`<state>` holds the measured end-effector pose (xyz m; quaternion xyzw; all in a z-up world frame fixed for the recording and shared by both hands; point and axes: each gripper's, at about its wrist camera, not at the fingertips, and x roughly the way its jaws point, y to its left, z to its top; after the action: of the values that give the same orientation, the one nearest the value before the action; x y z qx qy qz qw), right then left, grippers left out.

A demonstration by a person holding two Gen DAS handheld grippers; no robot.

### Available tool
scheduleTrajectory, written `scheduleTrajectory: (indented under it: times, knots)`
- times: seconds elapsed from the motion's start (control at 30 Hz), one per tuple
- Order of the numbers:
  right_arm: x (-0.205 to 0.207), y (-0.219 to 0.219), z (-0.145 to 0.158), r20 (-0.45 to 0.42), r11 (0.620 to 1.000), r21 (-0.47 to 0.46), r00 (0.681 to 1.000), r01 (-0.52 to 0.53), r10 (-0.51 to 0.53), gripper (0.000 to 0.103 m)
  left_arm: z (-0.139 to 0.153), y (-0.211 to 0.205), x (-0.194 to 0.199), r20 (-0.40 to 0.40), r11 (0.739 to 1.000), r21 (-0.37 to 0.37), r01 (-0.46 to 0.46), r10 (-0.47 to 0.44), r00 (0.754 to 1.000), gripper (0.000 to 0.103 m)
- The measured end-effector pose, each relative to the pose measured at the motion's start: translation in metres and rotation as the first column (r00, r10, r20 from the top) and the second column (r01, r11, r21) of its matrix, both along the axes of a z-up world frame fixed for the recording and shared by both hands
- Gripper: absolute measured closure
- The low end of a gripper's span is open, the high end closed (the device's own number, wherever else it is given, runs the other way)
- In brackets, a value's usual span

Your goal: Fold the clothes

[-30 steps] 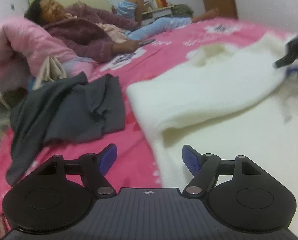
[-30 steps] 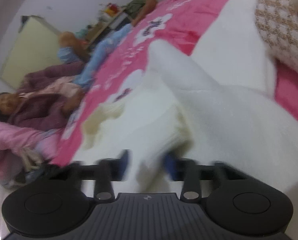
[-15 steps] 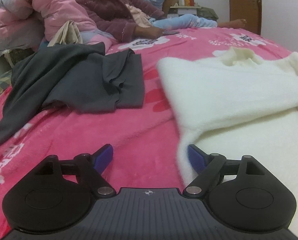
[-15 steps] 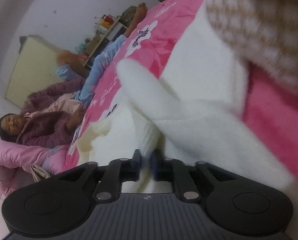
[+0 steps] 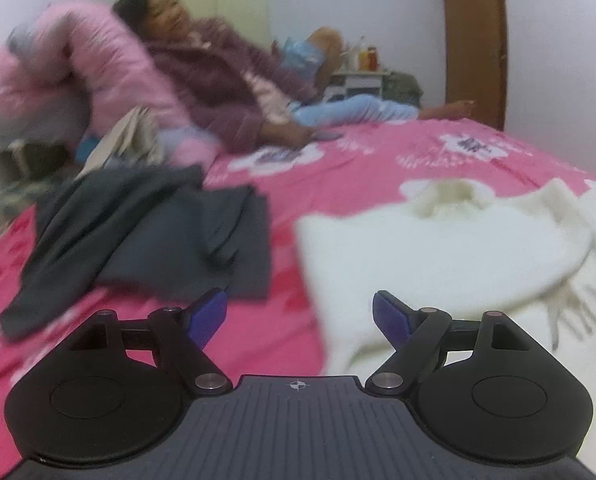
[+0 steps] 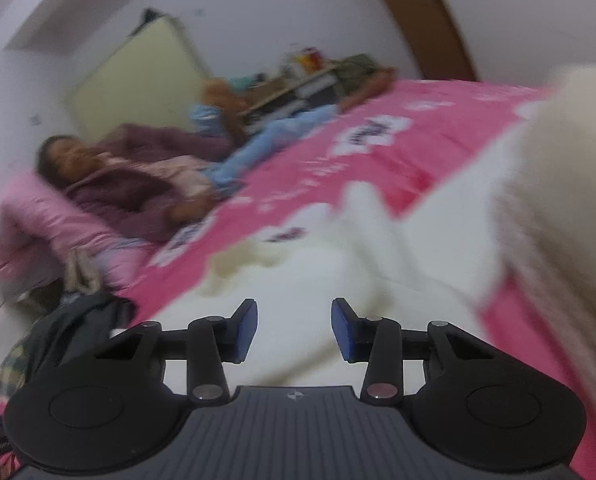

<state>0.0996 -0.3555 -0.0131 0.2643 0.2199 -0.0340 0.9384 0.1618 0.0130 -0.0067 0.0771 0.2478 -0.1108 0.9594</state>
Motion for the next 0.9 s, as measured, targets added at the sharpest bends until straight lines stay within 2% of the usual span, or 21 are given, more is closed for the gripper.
scheduleTrajectory:
  times: [0.1, 0.2, 0.23, 0.3, 0.37, 0.4, 0.5, 0.6, 0.63, 0.67, 0.77, 0.9]
  knots:
    - [0.031, 0.013, -0.012, -0.015, 0.999, -0.008, 0.999, -0.037, 0.037, 0.061, -0.021, -0.034, 0.025, -0.010, 0.997, 0.080, 0.012, -0.011, 1.000, 0.022]
    - [0.068, 0.016, -0.056, -0.184, 0.999, -0.034, 0.983, -0.031, 0.024, 0.061, -0.048, -0.060, 0.049, -0.054, 0.986, 0.164, 0.010, -0.001, 0.999, 0.023]
    - [0.069, 0.014, -0.065, -0.169, 0.999, -0.033, 0.985, -0.041, 0.035, 0.061, -0.057, -0.064, 0.054, -0.077, 0.984, 0.180, 0.002, 0.012, 0.997, 0.023]
    - [0.070, 0.010, -0.054, -0.191, 0.995, -0.044, 0.979, -0.086, 0.077, 0.060, -0.061, -0.058, 0.057, -0.097, 0.992, 0.126, -0.024, 0.037, 0.995, 0.023]
    - [0.070, -0.003, -0.031, -0.227, 0.995, -0.006, 0.969, -0.102, 0.098, 0.059, -0.063, -0.051, 0.058, -0.112, 0.996, 0.081, -0.041, 0.050, 0.992, 0.021]
    - [0.068, -0.014, -0.018, -0.217, 0.995, 0.018, 0.971, -0.102, 0.104, 0.059, -0.064, -0.049, 0.059, -0.117, 0.996, 0.069, -0.049, 0.057, 0.991, 0.019]
    - [0.060, -0.068, 0.029, -0.127, 0.998, 0.061, 0.992, -0.016, 0.024, 0.050, -0.066, -0.046, 0.059, -0.125, 0.996, 0.049, -0.073, 0.079, 0.989, 0.014]
    - [0.066, -0.143, 0.073, -0.087, 0.992, 0.048, 0.990, 0.117, -0.113, 0.045, -0.068, -0.050, 0.056, -0.106, 0.995, 0.062, -0.079, 0.085, 0.991, 0.014]
    - [0.073, -0.170, 0.082, -0.102, 0.988, 0.035, 0.984, 0.148, -0.144, 0.031, -0.068, -0.051, 0.055, -0.100, 0.995, 0.063, -0.081, 0.087, 0.991, 0.014]
    - [0.079, -0.198, 0.092, -0.117, 0.984, 0.022, 0.978, 0.178, -0.175, 0.023, -0.068, -0.051, 0.055, -0.097, 0.995, 0.060, -0.084, 0.089, 0.991, 0.014]
    - [0.108, -0.273, 0.092, -0.238, 0.965, 0.011, 0.939, 0.260, -0.250, 0.023, -0.069, -0.047, 0.056, -0.102, 0.995, 0.028, -0.098, 0.100, 0.990, 0.012]
    - [0.140, -0.348, 0.051, -0.406, 0.933, 0.060, 0.862, 0.356, -0.303, 0.024, -0.070, -0.041, 0.059, -0.124, 0.993, -0.012, -0.119, 0.116, 0.985, 0.007]
